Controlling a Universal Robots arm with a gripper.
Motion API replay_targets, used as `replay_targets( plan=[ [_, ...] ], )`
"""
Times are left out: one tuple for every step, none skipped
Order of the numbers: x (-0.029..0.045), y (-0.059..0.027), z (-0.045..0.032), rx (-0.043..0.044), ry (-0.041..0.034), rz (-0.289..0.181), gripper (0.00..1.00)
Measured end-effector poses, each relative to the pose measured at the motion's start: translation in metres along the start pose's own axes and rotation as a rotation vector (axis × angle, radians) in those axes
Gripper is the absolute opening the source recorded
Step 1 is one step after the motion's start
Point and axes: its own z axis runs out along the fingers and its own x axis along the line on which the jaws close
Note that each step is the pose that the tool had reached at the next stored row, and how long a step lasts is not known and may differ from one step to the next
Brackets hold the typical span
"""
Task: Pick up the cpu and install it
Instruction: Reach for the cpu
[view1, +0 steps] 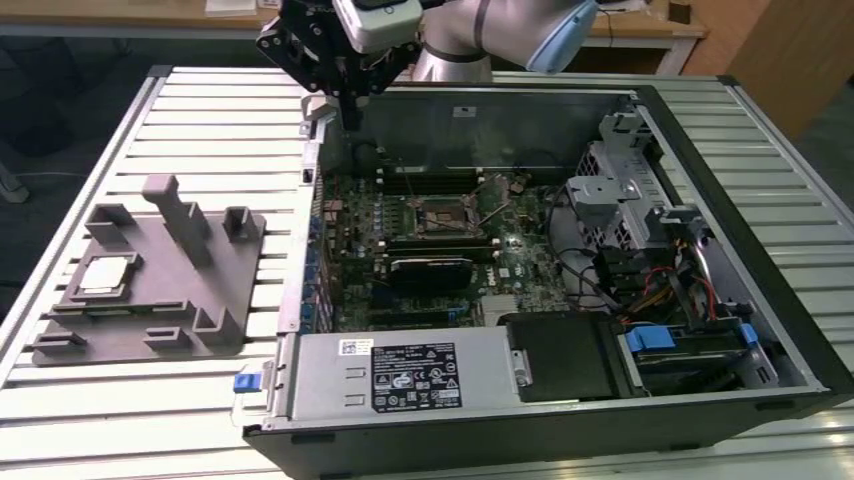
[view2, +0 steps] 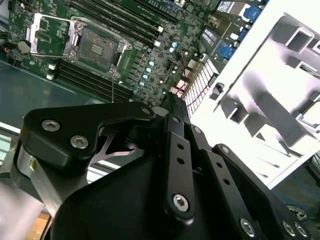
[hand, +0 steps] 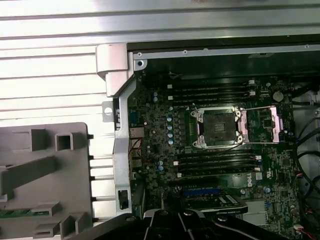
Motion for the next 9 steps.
replay_targets(
  plan=[
    [0.0007,-0.0001,0.0,0.0,0.0,0.0,0.11],
    [0.0015,-0.0001,-0.0001,0.0001,0.0,0.0,0.11],
    [0.0023,-0.0002,-0.0001,0.0001,0.0001,0.0,0.11],
    [0.0033,-0.0003,-0.0001,0.0001,0.0001,0.0,0.11],
    [0.0043,-0.0003,-0.0001,0.0001,0.0,0.0,0.11],
    [0.0055,-0.0004,-0.0001,0.0001,0.0001,0.0,0.11],
    [0.0071,-0.0006,-0.0001,0.0001,0.0,0.0,0.11],
    [0.0089,-0.0007,-0.0001,0.0,0.0,0.0,0.11],
    [0.0112,-0.0009,-0.0001,0.0001,0.0001,0.0,0.11]
  ],
)
